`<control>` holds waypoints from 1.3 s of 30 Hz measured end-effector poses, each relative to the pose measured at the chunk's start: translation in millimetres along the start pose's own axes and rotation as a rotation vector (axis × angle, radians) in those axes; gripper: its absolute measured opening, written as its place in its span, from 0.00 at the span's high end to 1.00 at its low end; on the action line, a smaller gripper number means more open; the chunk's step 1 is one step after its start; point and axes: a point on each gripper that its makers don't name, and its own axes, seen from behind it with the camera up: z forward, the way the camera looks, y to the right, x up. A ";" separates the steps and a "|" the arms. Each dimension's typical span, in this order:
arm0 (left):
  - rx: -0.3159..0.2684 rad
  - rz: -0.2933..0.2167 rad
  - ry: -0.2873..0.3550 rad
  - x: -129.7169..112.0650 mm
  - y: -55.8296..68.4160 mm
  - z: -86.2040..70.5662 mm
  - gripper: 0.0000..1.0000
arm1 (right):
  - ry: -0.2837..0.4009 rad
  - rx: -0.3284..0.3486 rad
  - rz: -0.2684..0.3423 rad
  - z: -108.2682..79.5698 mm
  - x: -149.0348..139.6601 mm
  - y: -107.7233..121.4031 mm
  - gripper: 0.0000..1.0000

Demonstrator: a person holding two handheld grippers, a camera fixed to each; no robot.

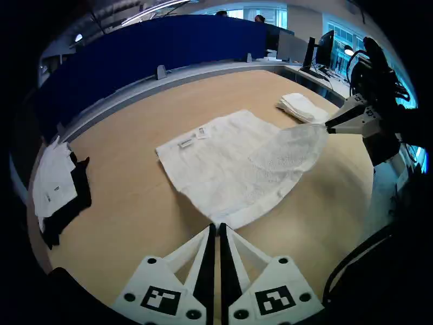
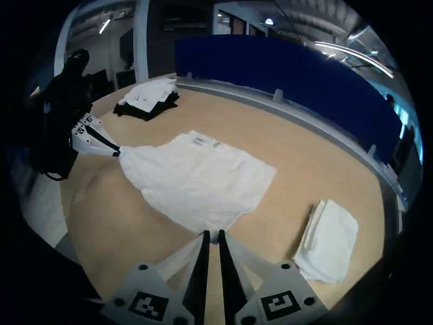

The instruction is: Fold towel

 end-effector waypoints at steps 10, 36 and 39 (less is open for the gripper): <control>0.002 -0.019 0.023 23.1 6.2 -37.1 0.94 | 0.033 0.005 -0.008 -33.9 27.9 -5.6 0.88; -0.002 -0.029 0.013 28.9 6.8 -43.6 0.94 | 0.022 0.013 -0.006 -33.2 35.9 -3.8 0.88; 0.003 -0.035 0.012 32.8 1.1 -42.4 0.94 | 0.018 0.007 -0.001 -27.7 37.1 2.5 0.88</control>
